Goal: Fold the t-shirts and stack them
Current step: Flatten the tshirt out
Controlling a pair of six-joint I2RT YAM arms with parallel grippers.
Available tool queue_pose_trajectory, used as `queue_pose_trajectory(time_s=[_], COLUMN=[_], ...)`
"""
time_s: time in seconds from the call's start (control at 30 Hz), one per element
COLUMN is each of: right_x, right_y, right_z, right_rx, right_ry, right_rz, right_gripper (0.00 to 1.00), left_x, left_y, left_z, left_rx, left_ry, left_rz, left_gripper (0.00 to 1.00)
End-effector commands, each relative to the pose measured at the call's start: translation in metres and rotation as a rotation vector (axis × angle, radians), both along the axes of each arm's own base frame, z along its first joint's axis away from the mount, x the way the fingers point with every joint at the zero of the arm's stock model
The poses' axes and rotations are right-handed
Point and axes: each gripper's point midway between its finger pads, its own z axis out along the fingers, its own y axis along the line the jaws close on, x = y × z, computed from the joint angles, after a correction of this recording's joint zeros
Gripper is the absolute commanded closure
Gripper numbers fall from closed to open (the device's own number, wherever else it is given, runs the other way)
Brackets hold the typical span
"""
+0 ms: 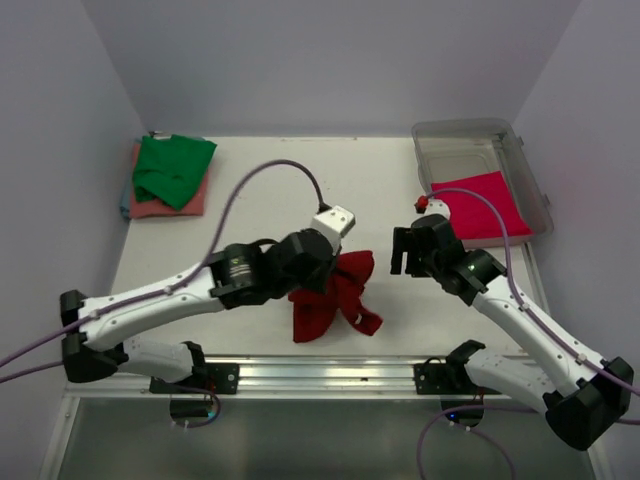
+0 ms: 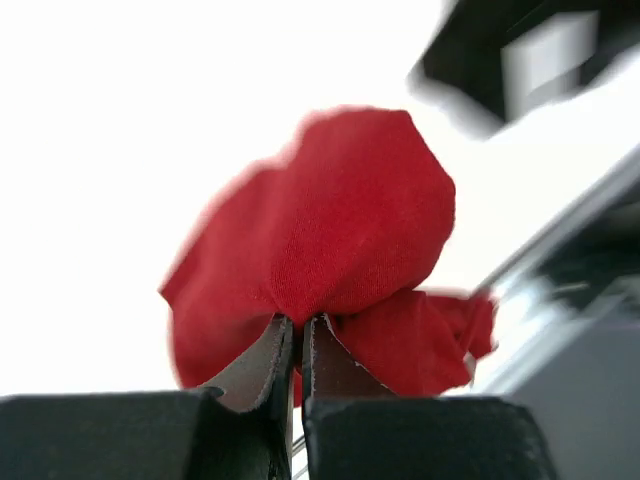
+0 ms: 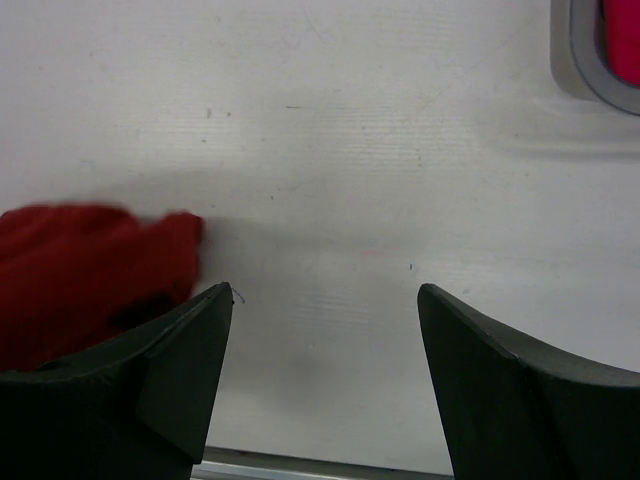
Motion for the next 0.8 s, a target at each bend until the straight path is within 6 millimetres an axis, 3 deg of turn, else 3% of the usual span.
queue_pose_trajectory(time_s=[0.0, 0.07, 0.2, 0.3, 0.33, 0.37, 0.4, 0.47, 0.5, 0.63, 0.77], right_x=[0.009, 0.012, 0.016, 0.017, 0.017, 0.016, 0.015, 0.015, 0.014, 0.006, -0.01], right_y=[0.0, 0.004, 0.015, 0.022, 0.025, 0.026, 0.027, 0.026, 0.026, 0.028, 0.04], right_z=[-0.017, -0.022, -0.03, -0.035, -0.037, -0.037, -0.037, -0.033, -0.029, -0.005, 0.014], right_rx=[0.001, 0.02, 0.056, 0.074, 0.076, 0.081, 0.083, 0.089, 0.092, 0.13, 0.185], right_ry=[0.014, 0.017, 0.029, 0.051, 0.064, 0.071, 0.076, 0.068, 0.059, 0.015, 0.004], right_rz=[-0.039, -0.038, -0.017, 0.001, 0.008, 0.015, 0.019, 0.019, 0.023, 0.072, 0.19], right_gripper=[0.22, 0.22, 0.22, 0.22, 0.22, 0.22, 0.23, 0.23, 0.23, 0.23, 0.23], left_x=[-0.015, -0.018, -0.01, 0.005, 0.015, 0.02, 0.031, 0.039, 0.039, 0.057, 0.069], left_y=[-0.01, -0.004, 0.013, 0.031, 0.041, 0.044, 0.052, 0.061, 0.066, 0.095, 0.115], left_z=[0.116, 0.146, 0.141, 0.109, 0.082, 0.073, 0.051, 0.032, 0.013, -0.004, -0.001], left_rx=[-0.32, -0.371, -0.323, -0.252, -0.201, -0.211, -0.216, -0.216, -0.191, -0.128, -0.127], left_ry=[-0.098, -0.128, -0.141, -0.126, -0.1, -0.083, -0.056, -0.054, -0.039, -0.084, -0.121], left_rz=[-0.119, -0.131, -0.06, 0.066, 0.114, 0.135, 0.173, 0.22, 0.233, 0.39, 0.513], left_gripper=[1.0, 1.0, 1.0, 1.0, 1.0, 1.0, 1.0, 1.0, 1.0, 1.0, 1.0])
